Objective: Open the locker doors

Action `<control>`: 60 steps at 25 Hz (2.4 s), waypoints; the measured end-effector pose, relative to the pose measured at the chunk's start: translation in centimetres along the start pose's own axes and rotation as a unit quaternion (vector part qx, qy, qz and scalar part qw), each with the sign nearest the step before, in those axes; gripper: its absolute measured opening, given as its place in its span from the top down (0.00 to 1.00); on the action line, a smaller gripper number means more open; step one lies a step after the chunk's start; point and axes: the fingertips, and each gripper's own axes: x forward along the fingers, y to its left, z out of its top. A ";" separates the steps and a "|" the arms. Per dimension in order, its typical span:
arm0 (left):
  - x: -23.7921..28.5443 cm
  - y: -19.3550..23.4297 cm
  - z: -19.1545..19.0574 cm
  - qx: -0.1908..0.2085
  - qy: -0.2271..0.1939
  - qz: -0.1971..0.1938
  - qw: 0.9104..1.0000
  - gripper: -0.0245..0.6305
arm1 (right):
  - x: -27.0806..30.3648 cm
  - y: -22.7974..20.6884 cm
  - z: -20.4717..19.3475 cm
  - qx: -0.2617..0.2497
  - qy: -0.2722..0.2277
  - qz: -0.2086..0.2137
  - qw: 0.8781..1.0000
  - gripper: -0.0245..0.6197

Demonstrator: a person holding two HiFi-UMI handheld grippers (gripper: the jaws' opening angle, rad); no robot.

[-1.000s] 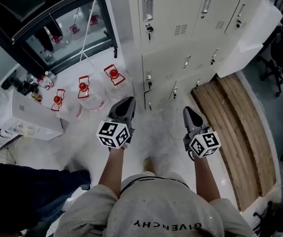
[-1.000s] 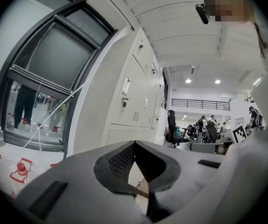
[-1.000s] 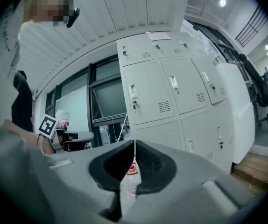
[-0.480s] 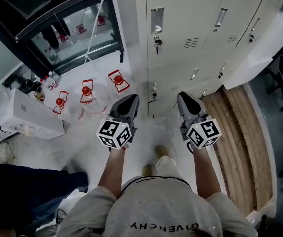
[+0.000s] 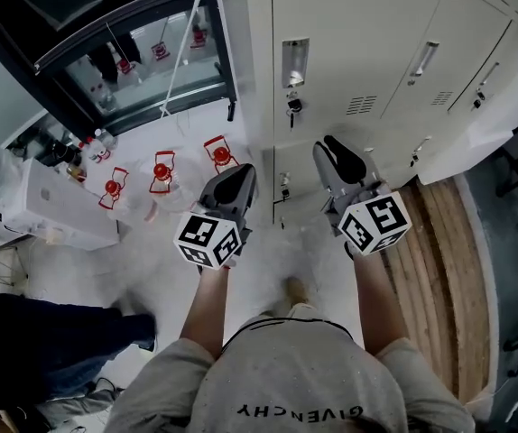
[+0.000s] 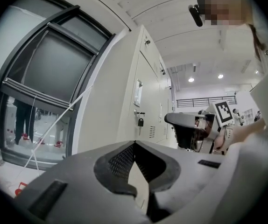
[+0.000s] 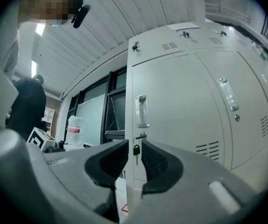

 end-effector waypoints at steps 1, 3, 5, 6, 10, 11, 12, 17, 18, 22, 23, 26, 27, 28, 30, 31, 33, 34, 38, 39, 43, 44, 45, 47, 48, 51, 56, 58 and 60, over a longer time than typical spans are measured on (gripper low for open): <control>0.4 0.1 0.1 0.001 -0.001 0.001 1.000 0.96 | 0.7 -0.1 0.5 -0.002 -0.003 0.005 1.000 0.85; 1.1 0.4 0.3 0.000 -0.003 0.004 1.000 0.96 | 2.0 -0.2 1.4 -0.007 -0.007 0.016 1.000 0.84; 1.6 0.8 0.4 -0.001 -0.004 0.008 1.000 0.96 | 3.2 -0.2 2.3 -0.013 -0.010 0.027 1.000 0.83; 1.8 1.0 0.4 -0.002 -0.004 0.011 1.000 0.96 | 3.9 -0.2 2.7 -0.017 -0.009 0.031 0.999 0.83; 2.6 1.6 0.5 -0.005 -0.004 0.020 1.000 0.96 | 6.1 0.0 4.1 -0.043 -0.001 0.048 0.998 0.82; 2.7 1.8 0.5 -0.005 -0.005 0.021 1.000 0.96 | 6.6 0.1 4.4 -0.049 0.000 0.052 0.997 0.82; 2.8 1.9 0.5 -0.006 -0.006 0.023 1.000 0.96 | 7.1 0.2 4.7 -0.054 0.001 0.055 0.997 0.81; 2.8 2.5 0.7 -0.006 -0.008 0.030 0.999 0.96 | 9.5 0.1 5.5 -0.078 0.016 0.047 0.996 0.78; 2.8 2.7 0.7 -0.006 -0.008 0.032 0.999 0.96 | 9.9 0.2 5.5 -0.081 0.020 0.045 0.996 0.77; 2.5 3.4 0.8 -0.006 -0.008 0.042 0.999 0.96 | 11.2 -0.1 5.3 -0.088 0.038 0.031 0.995 0.74; 2.4 3.5 0.8 -0.006 -0.008 0.044 0.999 0.96 | 11.5 -0.1 5.3 -0.089 0.042 0.029 0.995 0.74; 1.8 4.0 0.7 -0.007 -0.007 0.050 0.999 0.96 | 12.0 0.2 5.2 -0.083 0.046 0.032 0.995 0.74; 1.6 4.1 0.7 -0.007 -0.007 0.052 0.999 0.96 | 12.2 0.3 5.1 -0.080 0.046 0.032 0.995 0.74; 1.4 4.2 0.7 -0.008 -0.007 0.054 0.998 0.96 | 12.3 0.4 5.0 -0.075 0.047 0.033 0.996 0.74; 1.0 4.4 0.6 -0.008 -0.007 0.058 0.998 0.96 | 12.4 0.4 4.8 -0.064 0.049 0.036 0.996 0.74; 0.8 4.4 0.6 -0.008 -0.007 0.059 0.998 0.96 | 12.4 0.5 4.7 -0.059 0.050 0.038 0.996 0.74; 0.2 4.5 0.5 -0.009 -0.007 0.062 0.998 0.96 | 12.2 0.8 4.6 -0.053 0.050 0.040 0.997 0.74; 0.0 4.6 0.5 -0.009 -0.006 0.063 0.998 0.96 | 12.1 0.9 4.6 -0.050 0.048 0.039 0.997 0.74; -1.0 4.6 0.5 -0.010 -0.006 0.061 0.998 0.96 | 11.5 1.4 4.8 -0.045 0.046 0.034 0.997 0.74; -1.1 4.5 0.5 -0.010 -0.006 0.060 0.998 0.96 | 11.3 1.5 4.8 -0.047 0.047 0.031 0.997 0.74; -1.6 3.7 0.4 -0.011 -0.005 0.048 0.999 0.96 | 10.0 1.9 4.9 -0.055 0.047 0.020 0.997 0.74; -1.7 3.4 0.3 -0.011 -0.005 0.046 0.999 0.96 | 9.6 2.0 4.9 -0.057 0.047 0.016 0.997 0.74; -1.9 3.2 0.3 -0.011 -0.004 0.043 0.999 0.96 | 9.2 2.1 5.0 -0.059 0.046 0.013 0.997 0.74; -2.2 2.8 0.2 -0.011 -0.003 0.038 0.999 0.96 | 8.3 2.3 5.1 -0.064 0.046 0.006 0.997 0.74; -2.4 2.6 0.2 -0.011 -0.003 0.035 0.999 0.96 | 7.9 2.4 5.1 -0.068 0.046 0.002 0.997 0.74; -2.8 1.8 0.3 -0.010 -0.003 0.026 1.000 0.96 | 6.4 2.6 5.3 -0.077 0.046 -0.010 0.996 0.74; -3.6 0.3 0.3 -0.009 -0.003 0.010 1.000 0.96 | 3.7 2.6 5.6 -0.082 0.043 -0.033 0.995 0.74; -3.9 -0.3 0.3 -0.009 -0.002 0.004 1.000 0.96 | 2.5 2.5 5.8 -0.081 0.040 -0.040 0.995 0.74; -4.1 -0.8 0.2 -0.009 0.000 -0.002 1.000 0.96 | 1.2 2.4 5.9 -0.077 0.035 -0.046 0.995 0.74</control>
